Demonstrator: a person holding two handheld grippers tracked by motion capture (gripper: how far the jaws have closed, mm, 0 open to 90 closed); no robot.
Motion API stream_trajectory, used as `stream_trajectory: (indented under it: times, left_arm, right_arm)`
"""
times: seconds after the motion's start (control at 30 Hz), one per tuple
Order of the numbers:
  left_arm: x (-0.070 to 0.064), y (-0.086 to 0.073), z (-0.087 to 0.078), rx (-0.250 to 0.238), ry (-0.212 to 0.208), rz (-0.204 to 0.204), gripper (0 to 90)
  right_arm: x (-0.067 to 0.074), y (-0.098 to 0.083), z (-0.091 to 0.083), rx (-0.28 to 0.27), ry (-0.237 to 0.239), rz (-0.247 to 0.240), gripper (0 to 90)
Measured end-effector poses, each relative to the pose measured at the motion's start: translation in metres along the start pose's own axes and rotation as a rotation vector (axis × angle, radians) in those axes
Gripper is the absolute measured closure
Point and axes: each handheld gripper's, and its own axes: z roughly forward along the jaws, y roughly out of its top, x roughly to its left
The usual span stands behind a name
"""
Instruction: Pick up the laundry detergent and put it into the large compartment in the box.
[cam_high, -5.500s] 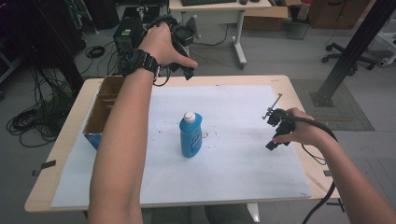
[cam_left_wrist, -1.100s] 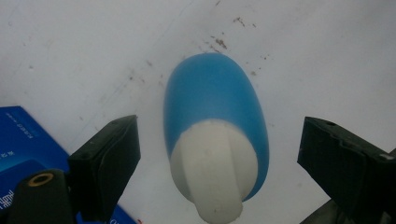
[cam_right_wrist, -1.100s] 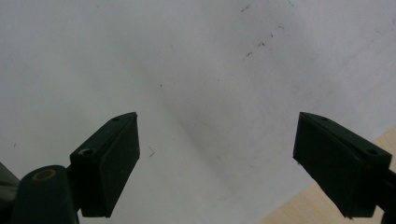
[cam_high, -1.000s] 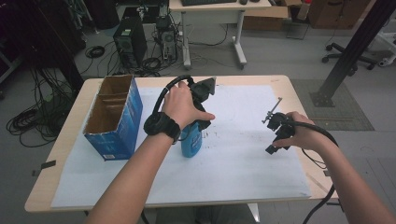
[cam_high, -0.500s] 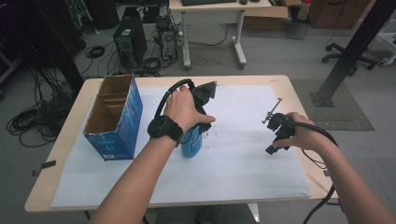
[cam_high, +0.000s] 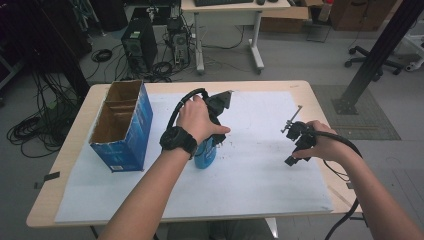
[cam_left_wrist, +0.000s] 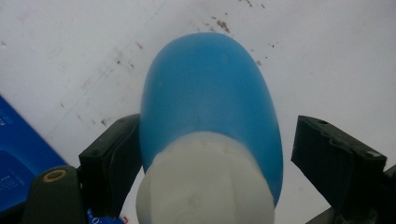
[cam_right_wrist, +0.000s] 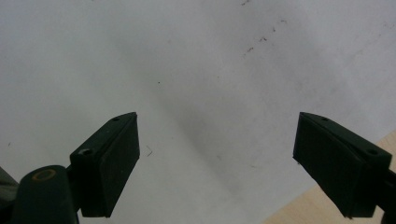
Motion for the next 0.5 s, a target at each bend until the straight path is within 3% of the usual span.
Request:
stream_trajectory:
  times: [0.3, 0.5]
  left_arm:
    - [-0.0006, 0.001, 0.0028, 0.016, 0.0, -0.012, 22.1]
    - [0.0016, 0.0023, 0.0025, 0.019, -0.001, -0.044, 27.4]
  right_arm:
    - [0.0003, 0.0005, 0.0, 0.0, 0.0, -0.001, 14.4]
    - [-0.0002, -0.0004, -0.0006, 0.0, -0.001, 0.006, 14.3]
